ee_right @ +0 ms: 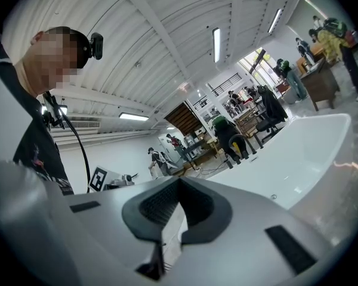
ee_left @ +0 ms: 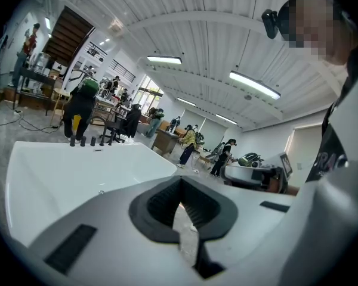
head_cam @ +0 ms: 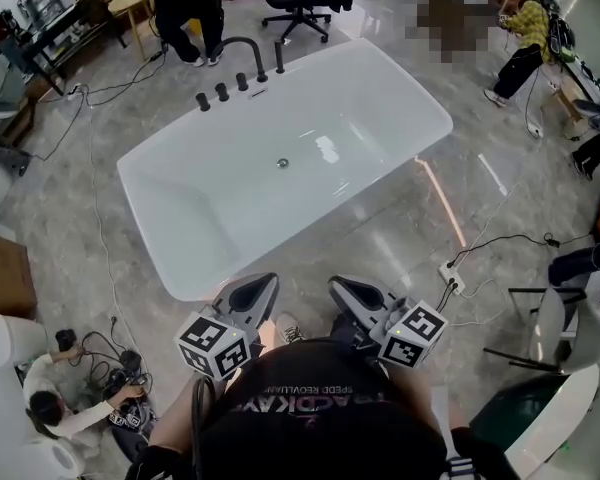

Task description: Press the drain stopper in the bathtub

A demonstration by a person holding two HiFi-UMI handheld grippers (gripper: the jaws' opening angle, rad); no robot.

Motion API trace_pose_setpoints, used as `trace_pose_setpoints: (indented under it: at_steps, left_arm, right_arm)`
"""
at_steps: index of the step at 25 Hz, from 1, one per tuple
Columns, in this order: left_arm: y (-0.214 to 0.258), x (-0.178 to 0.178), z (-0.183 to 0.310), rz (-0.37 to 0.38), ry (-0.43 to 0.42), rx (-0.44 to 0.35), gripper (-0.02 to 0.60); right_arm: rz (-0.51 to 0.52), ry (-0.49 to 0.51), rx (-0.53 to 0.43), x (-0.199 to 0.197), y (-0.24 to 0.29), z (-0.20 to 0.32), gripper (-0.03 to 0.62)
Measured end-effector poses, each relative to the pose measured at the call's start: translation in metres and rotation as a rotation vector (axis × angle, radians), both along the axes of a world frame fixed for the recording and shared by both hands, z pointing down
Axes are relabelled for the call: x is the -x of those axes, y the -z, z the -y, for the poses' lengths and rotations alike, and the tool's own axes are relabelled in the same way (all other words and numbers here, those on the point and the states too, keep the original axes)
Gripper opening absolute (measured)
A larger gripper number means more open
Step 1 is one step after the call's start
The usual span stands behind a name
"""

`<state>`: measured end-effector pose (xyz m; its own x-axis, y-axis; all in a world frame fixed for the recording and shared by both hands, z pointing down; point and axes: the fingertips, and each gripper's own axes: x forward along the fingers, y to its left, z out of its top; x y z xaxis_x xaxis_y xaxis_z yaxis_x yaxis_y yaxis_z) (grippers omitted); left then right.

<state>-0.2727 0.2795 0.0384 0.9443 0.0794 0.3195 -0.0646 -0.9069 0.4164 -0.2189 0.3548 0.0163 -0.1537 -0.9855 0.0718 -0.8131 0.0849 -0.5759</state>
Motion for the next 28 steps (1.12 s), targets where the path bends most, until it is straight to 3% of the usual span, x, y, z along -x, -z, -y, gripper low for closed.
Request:
trace_pose_setpoints:
  at_steps: [28]
  left_arm:
    - [-0.007, -0.026, -0.01, 0.053, 0.009, 0.008, 0.006]
  right_arm:
    - [0.056, 0.014, -0.014, -0.032, -0.004, -0.004, 0.011]
